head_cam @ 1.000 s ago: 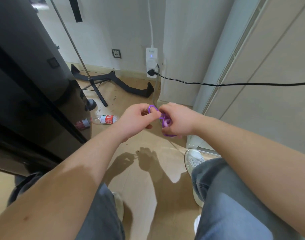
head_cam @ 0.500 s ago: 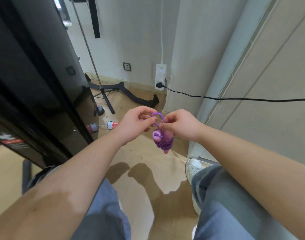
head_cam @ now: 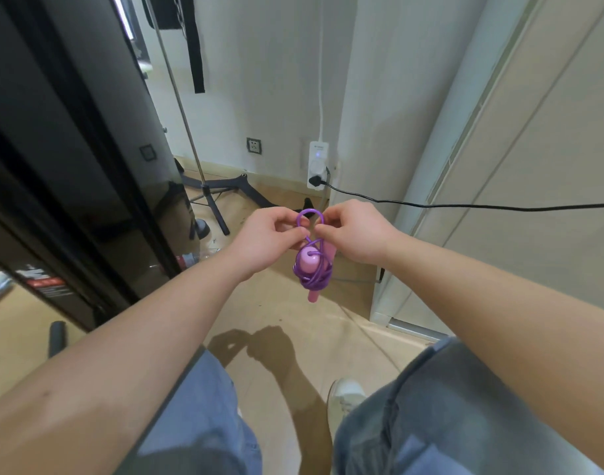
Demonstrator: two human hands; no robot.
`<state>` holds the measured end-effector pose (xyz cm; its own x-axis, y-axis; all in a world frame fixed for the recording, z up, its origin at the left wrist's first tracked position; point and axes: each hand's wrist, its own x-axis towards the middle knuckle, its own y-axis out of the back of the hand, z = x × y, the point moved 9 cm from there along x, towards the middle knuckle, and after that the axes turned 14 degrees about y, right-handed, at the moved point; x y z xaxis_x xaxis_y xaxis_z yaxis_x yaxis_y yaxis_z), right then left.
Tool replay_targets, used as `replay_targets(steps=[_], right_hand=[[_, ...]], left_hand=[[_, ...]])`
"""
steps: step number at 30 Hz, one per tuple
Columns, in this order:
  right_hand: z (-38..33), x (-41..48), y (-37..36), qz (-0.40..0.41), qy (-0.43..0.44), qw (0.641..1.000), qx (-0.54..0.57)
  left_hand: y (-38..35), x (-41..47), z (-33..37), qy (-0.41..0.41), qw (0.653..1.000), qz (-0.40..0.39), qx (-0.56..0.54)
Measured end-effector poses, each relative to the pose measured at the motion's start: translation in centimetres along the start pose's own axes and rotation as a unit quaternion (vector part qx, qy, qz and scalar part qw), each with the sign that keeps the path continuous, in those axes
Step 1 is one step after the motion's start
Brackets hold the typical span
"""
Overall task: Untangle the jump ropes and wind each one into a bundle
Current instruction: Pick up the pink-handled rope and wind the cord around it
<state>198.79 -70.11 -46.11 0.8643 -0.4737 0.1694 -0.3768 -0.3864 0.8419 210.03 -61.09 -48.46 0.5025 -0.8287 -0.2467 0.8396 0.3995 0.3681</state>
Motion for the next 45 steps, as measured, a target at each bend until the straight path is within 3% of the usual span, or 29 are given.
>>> replay_targets(steps=[6,16,22,26,35,45], right_hand=[[4.8,4.7,-2.7,0.017,-0.016,0.999,0.047],[16.0,16.4,-14.8,-0.044,-0.039,0.992,0.112],[17.3,20.0,-15.3,-0.041,-0.103,0.971,0.212],[14.5,21.0,-10.4,-0.022,-0.153,0.950,0.273],[6.1,23.1,7.8,0.010,-0.231,0.906,0.354],[-2.8,25.6,27.3,0.017,-0.207,0.904,0.375]], left_hand=[[0.1,6.3,-1.3,0.020,0.998,0.029,0.044],[0.1,22.6,-12.4,0.146,0.986,0.068,-0.047],[2.1,25.7,-11.6,0.194,0.974,0.060,-0.095],[4.3,24.8,-6.3,0.222,0.968,0.038,-0.113],[10.6,18.7,14.2,0.249,0.964,0.019,-0.088],[15.7,13.0,34.5,0.226,0.966,0.065,-0.111]])
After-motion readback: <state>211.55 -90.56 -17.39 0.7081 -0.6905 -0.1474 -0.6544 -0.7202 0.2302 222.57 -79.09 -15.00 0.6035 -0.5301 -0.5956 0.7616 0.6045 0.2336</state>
